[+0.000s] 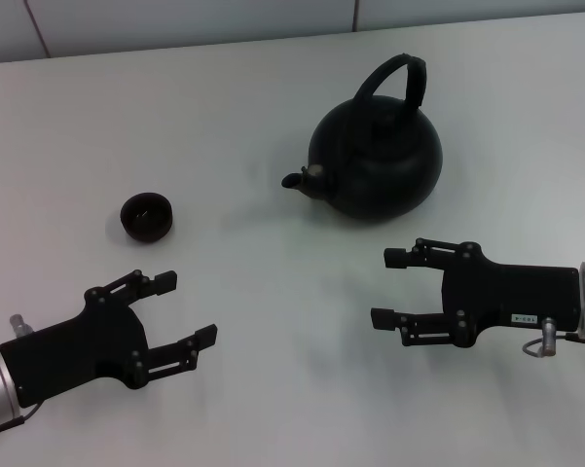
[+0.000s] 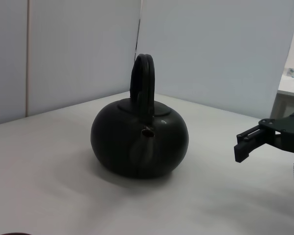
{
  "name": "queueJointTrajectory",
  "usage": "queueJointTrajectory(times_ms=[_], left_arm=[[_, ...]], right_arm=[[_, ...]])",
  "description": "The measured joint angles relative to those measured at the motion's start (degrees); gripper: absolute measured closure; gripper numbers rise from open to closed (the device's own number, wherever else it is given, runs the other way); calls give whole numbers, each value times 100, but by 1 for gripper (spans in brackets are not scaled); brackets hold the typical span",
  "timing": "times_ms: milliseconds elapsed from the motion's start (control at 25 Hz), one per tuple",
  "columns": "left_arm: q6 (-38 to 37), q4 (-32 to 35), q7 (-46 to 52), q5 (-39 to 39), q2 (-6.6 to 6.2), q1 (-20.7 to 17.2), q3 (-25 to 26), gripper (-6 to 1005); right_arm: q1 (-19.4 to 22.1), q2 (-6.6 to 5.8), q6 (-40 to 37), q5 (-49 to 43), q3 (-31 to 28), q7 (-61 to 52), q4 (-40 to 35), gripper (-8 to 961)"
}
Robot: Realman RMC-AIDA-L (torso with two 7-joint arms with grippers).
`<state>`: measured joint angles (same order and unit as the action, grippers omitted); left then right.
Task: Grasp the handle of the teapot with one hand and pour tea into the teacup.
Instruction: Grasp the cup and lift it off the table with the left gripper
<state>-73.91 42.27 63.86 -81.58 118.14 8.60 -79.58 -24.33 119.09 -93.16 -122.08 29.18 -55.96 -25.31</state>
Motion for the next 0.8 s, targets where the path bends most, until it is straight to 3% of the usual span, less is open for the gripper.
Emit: queueJointTrajectory(times_ms=[600,800], left_arm=[[-24,1,4,6,-2,7,12,154],[225,34,-105,216,37,102,367,159]], right_arm=[[-1,0,8,0,21,-3,10,135],[-1,0,9,0,32,-3,10,135]])
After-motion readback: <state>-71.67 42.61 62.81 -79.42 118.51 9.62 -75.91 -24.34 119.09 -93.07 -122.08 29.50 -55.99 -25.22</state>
